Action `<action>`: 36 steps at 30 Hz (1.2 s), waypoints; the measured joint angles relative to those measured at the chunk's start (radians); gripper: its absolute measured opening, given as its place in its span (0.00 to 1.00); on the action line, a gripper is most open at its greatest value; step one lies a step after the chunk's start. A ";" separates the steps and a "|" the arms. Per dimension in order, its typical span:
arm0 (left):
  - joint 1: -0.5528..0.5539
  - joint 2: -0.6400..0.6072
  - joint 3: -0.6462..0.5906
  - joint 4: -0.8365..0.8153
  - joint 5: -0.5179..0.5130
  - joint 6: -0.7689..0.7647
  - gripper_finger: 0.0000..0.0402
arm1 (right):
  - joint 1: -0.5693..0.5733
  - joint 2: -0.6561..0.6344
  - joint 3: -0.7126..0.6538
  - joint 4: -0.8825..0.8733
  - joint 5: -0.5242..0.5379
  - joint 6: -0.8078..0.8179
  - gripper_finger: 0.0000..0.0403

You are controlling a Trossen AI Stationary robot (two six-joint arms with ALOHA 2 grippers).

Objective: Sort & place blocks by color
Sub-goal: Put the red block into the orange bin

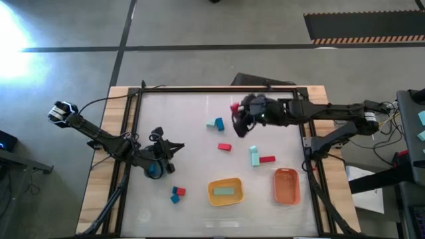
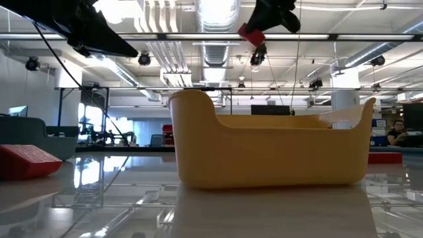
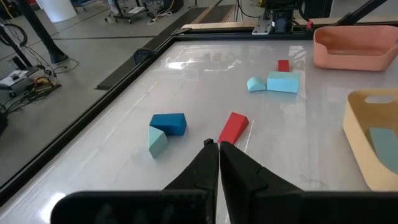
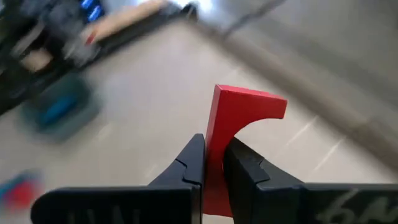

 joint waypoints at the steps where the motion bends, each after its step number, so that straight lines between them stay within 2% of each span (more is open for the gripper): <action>1: 0.000 0.000 0.000 -0.001 0.000 0.000 0.00 | 0.010 0.002 0.000 -0.036 -0.055 0.039 0.06; 3: 0.000 0.000 0.000 0.000 0.000 0.000 0.00 | 0.034 0.008 0.001 -0.107 -0.162 0.111 0.06; 6: 0.000 0.000 0.000 0.000 0.000 0.000 0.00 | 0.075 0.024 0.001 -0.216 -0.263 0.187 0.06; 14: 0.000 0.000 0.000 0.001 0.000 0.001 0.00 | 0.170 0.059 0.001 -0.581 -0.443 0.396 0.06; 18: 0.000 0.000 0.000 0.002 0.000 0.001 0.00 | 0.238 0.071 -0.024 -0.739 -0.477 0.508 0.07; 21: 0.000 0.000 0.000 0.003 0.000 0.001 0.00 | 0.294 0.071 -0.066 -0.744 -0.484 0.584 0.07; 29: 0.000 0.000 0.000 0.002 0.000 0.001 0.00 | 0.491 0.071 -0.201 -0.596 -0.633 0.719 0.08; 36: 0.000 0.000 0.000 0.002 0.000 0.000 0.00 | 0.590 0.072 -0.354 -0.433 -0.600 0.945 0.08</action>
